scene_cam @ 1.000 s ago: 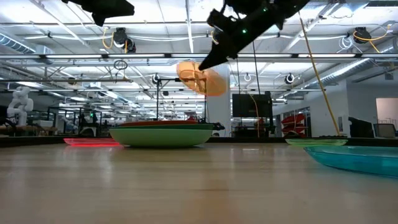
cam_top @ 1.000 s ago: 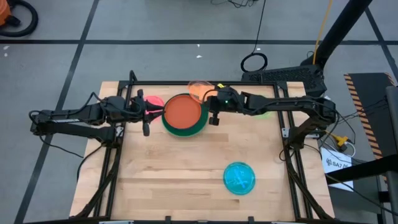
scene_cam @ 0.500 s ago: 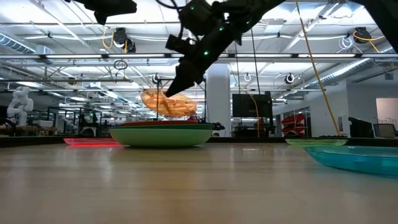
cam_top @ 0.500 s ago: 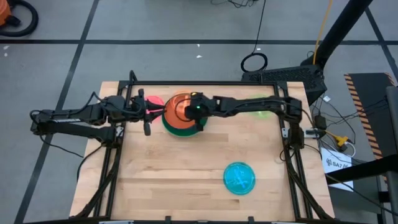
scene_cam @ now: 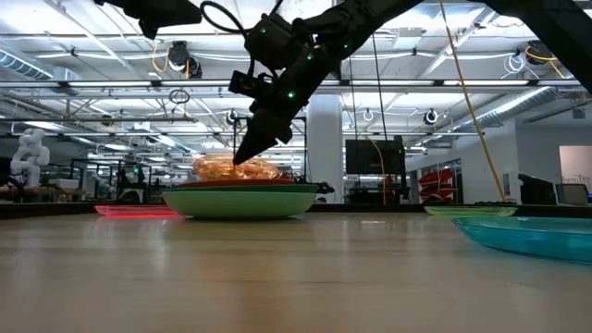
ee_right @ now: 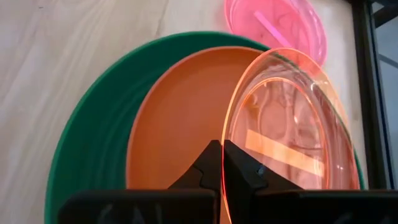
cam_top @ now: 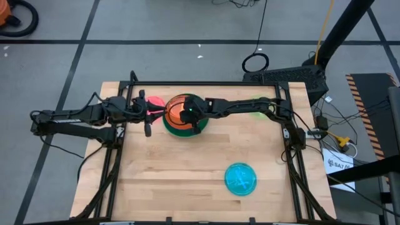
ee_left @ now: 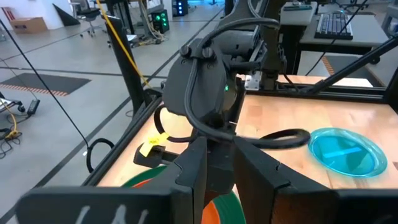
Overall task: Stack plastic plates
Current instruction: Stack the orange plate on top of the orange plate
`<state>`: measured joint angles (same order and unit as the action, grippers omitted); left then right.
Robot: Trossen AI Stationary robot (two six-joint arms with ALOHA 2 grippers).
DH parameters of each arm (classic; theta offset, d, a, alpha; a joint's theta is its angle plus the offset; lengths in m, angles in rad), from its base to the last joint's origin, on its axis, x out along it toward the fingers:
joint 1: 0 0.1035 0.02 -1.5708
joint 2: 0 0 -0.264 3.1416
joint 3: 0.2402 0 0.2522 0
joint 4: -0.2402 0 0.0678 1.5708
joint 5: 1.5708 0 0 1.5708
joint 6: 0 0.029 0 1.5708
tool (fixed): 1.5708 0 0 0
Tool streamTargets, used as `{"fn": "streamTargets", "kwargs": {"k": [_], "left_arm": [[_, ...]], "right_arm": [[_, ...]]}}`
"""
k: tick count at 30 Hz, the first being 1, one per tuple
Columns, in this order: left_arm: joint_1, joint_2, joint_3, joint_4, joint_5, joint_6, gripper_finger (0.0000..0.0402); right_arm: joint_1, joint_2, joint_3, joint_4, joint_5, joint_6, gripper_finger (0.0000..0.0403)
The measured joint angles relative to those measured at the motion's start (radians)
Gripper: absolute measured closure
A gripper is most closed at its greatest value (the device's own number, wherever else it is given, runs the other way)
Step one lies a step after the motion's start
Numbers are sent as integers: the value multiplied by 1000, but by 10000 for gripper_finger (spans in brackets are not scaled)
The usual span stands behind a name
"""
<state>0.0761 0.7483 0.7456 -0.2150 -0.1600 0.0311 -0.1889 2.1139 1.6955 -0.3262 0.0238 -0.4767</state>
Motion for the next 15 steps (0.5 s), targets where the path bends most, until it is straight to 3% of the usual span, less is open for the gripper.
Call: {"fn": "streamTargets", "kwargs": {"k": [15], "left_arm": [[0,0,0,-3,0,2,319]], "right_arm": [[0,-2,1,-6,0,9,390]]}}
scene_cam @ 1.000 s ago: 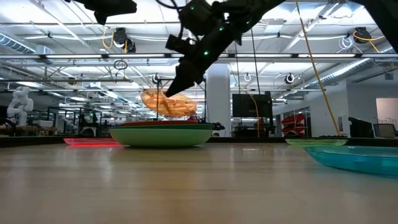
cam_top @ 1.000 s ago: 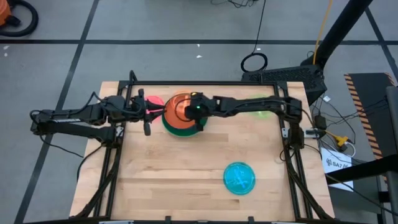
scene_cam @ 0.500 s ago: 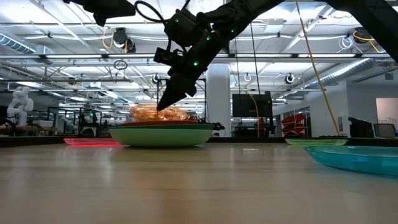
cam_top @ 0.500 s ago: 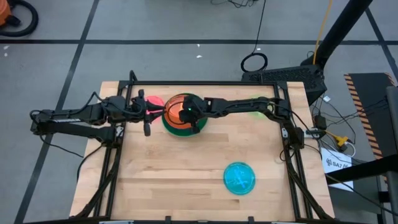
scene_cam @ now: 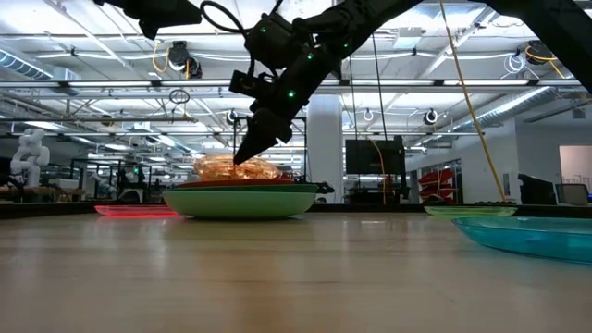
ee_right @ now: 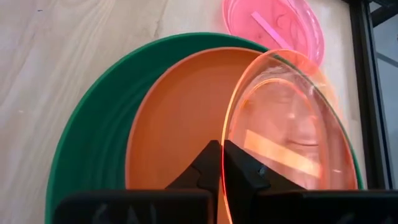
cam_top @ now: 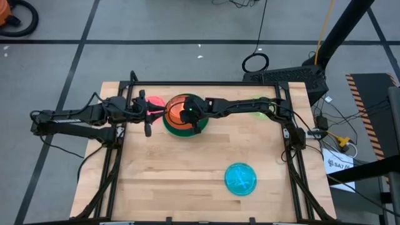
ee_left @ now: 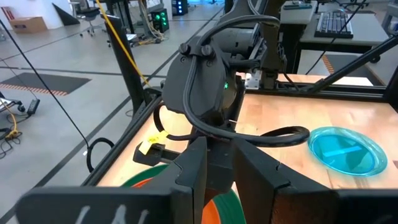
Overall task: Stack plastic plates
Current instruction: Stack the orange plate on top of the orange plate
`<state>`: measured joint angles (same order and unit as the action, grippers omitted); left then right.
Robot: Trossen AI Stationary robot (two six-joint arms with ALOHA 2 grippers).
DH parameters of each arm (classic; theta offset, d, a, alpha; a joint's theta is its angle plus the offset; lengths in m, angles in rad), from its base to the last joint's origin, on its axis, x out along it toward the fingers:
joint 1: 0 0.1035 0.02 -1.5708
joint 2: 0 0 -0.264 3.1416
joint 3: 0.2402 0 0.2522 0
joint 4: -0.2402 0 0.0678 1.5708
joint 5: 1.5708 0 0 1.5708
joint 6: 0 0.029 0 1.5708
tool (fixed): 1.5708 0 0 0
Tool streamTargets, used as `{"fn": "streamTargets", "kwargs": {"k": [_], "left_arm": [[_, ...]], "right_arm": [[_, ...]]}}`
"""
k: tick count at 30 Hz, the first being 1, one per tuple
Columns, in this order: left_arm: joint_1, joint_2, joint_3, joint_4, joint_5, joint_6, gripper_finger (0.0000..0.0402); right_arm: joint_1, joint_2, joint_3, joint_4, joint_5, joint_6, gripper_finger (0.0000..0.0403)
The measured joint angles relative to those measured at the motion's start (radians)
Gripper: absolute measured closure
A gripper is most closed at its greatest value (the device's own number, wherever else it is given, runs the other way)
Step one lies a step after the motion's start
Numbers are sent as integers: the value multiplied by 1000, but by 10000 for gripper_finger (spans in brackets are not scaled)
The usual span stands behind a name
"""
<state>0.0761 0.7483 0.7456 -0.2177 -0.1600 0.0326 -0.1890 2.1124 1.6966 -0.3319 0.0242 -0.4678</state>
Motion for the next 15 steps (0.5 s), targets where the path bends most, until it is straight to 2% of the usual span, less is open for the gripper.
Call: {"fn": "streamTargets", "kwargs": {"k": [15], "left_arm": [[0,0,0,-17,0,-10,319]], "right_arm": [[3,0,0,-50,0,145,308]]}}
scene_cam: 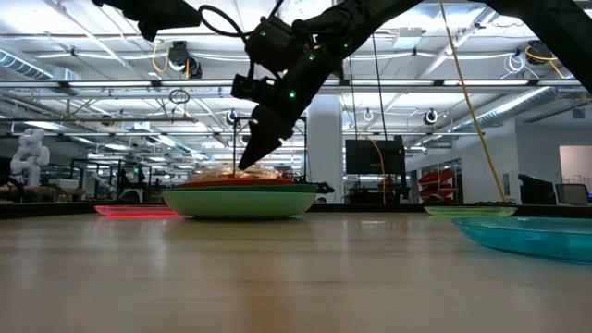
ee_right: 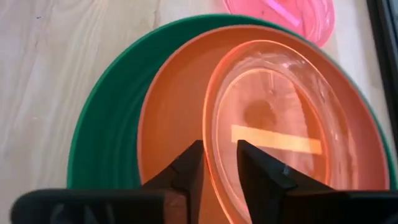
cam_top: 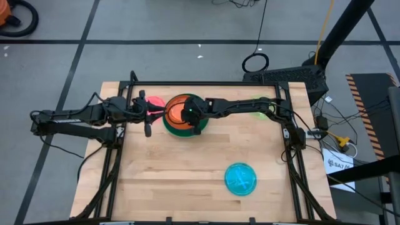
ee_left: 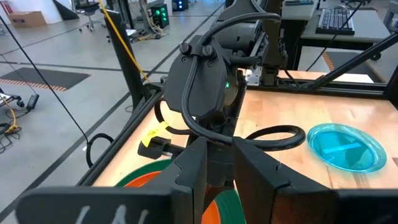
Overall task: Stack plastic plates
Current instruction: Stack the orange plate on top of the orange plate, then stack the light green plate on top of the orange plate
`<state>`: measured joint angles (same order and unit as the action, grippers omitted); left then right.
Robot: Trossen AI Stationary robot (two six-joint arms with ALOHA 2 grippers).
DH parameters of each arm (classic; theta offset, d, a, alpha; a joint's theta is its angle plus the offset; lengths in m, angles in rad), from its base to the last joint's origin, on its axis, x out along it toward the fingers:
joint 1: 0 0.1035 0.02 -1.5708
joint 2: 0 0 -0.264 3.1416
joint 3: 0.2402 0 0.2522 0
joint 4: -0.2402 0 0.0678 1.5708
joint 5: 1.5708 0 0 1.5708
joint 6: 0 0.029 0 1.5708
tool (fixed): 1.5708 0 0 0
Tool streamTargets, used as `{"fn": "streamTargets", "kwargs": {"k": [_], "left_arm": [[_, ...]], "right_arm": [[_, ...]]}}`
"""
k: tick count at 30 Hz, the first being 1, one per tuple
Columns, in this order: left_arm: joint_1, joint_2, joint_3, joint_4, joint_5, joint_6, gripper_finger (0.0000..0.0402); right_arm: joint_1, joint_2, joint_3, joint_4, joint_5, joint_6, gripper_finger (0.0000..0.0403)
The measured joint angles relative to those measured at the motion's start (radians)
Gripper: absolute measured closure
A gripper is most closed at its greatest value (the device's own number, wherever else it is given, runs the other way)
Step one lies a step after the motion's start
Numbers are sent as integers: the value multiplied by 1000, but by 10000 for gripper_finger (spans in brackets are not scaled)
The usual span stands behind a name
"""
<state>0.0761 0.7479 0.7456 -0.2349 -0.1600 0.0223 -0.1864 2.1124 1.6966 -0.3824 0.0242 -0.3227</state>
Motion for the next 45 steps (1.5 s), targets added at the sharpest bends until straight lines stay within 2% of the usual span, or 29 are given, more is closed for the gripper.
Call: {"fn": "streamTargets", "kwargs": {"k": [11,22,27,31,39,45], "left_arm": [[0,0,0,-1,0,-6,319],[0,0,0,-9,0,-9,319],[0,0,0,-26,0,-20,319],[0,0,0,-29,0,-24,319],[0,0,0,-32,0,-26,319],[0,0,-1,-32,0,-14,319]], "right_arm": [[0,-25,-1,-103,0,93,255],[-34,-150,-1,-557,3,276,262],[-66,-204,-21,-673,3,319,263],[-122,-258,-114,-654,0,322,263],[-323,-407,-423,-526,2,460,264],[-452,-470,-588,-476,78,579,264]]}}
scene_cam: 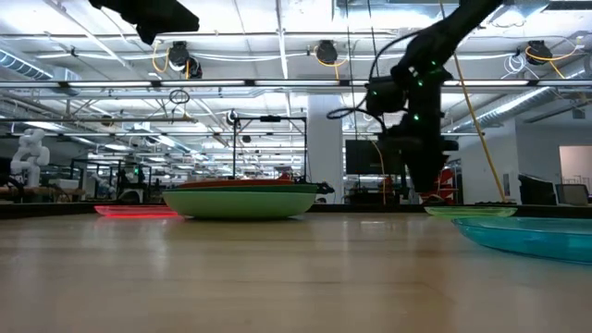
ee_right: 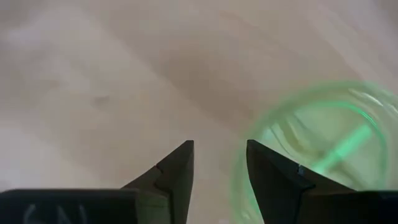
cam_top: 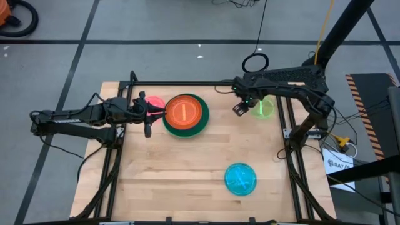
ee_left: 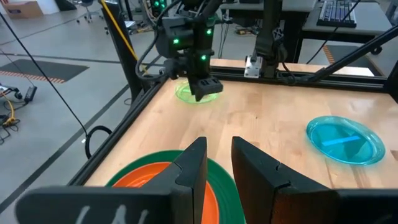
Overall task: Stack plastic plates
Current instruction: Stack the light green plate on top of the orange plate
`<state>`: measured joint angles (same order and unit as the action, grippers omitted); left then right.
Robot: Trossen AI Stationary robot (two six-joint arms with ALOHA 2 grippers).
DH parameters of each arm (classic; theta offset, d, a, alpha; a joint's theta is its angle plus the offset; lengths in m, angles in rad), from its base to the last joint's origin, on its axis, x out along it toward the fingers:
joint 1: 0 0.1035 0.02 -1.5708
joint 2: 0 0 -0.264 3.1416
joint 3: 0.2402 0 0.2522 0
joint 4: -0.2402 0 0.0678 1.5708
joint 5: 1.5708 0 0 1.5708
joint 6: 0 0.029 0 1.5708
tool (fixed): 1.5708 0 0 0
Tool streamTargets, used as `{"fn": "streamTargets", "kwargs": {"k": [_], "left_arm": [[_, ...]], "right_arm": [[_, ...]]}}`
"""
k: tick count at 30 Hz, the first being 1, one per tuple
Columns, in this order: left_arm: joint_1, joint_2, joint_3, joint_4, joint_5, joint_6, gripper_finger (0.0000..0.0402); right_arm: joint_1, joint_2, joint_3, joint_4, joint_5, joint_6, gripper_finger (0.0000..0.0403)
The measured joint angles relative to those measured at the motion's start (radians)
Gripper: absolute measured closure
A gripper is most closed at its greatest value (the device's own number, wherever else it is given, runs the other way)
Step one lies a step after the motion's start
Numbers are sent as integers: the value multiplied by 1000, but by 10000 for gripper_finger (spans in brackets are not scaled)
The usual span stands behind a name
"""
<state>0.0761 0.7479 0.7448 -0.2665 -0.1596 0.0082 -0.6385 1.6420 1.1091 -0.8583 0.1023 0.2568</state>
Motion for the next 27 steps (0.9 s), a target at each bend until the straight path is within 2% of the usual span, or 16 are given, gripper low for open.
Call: {"fn": "streamTargets", "kwargs": {"k": [6,19,27], "left_arm": [[0,0,0,1,0,12,319],[0,0,0,2,0,14,319],[0,0,0,2,0,14,319]], "right_arm": [[-44,-2,-63,32,54,44,264],[-40,3,-170,191,58,80,264],[-39,2,-202,213,63,87,264]]}}
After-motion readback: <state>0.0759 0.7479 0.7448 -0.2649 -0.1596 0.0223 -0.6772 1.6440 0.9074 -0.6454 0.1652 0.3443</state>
